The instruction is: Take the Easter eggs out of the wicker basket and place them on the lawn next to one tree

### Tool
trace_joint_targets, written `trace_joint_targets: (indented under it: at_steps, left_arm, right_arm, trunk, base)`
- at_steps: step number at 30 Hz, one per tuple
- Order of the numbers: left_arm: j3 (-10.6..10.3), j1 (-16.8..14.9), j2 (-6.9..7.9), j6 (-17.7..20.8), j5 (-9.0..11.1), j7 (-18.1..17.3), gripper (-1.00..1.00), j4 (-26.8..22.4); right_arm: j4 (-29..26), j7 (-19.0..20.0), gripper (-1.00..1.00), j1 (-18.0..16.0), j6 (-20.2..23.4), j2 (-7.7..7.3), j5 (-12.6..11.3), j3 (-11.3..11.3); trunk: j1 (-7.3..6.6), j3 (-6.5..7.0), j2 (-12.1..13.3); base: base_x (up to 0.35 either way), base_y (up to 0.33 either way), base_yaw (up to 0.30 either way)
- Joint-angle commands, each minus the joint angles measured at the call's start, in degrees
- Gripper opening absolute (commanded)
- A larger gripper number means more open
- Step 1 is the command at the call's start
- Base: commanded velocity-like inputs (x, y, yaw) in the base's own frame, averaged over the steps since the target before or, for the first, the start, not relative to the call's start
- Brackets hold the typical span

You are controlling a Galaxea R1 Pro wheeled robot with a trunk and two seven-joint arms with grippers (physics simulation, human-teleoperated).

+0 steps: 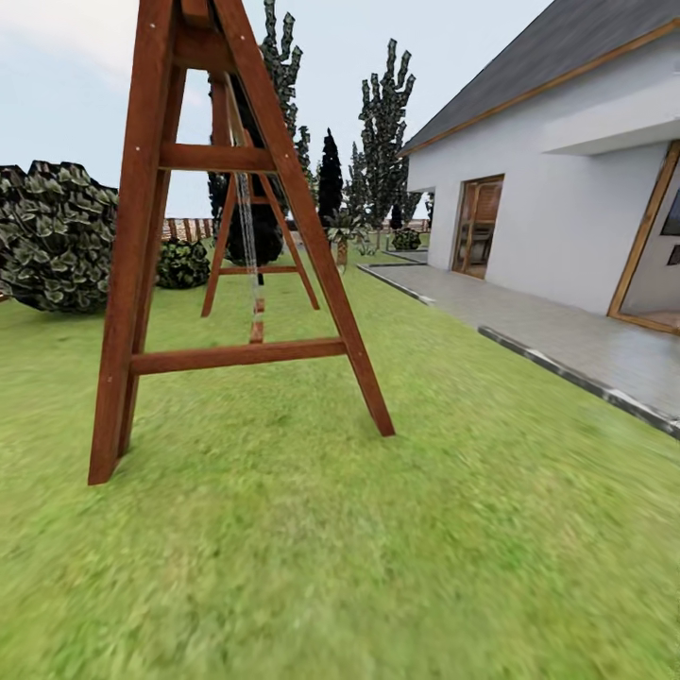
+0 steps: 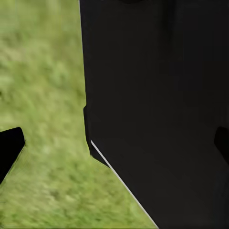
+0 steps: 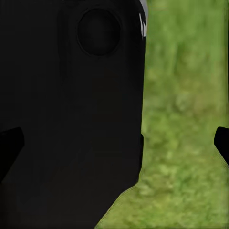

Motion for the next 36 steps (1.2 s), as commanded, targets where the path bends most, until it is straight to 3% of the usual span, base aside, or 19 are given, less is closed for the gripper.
trace_joint_targets:
  at_steps: [1, 36]
  left_arm:
    - [-0.01, 0.06, 0.00, 0.02, -0.03, 0.02, 1.00, -0.12]
    - [-0.01, 0.06, 0.00, 0.02, -0.03, 0.02, 1.00, -0.17]
  right_arm:
    - [-0.02, -0.01, 1.00, 0.00, -0.04, 0.00, 0.00, 0.03]
    - [-0.02, -0.01, 1.00, -0.02, -0.06, 0.05, 0.00, 0.04]
  trunk:
    - [0.04, -0.05, -0.01]
    - [0.04, -0.76, -0.01]
  base:
    - [0.338, 0.000, -0.257]
    - [0.338, 0.000, -0.288]
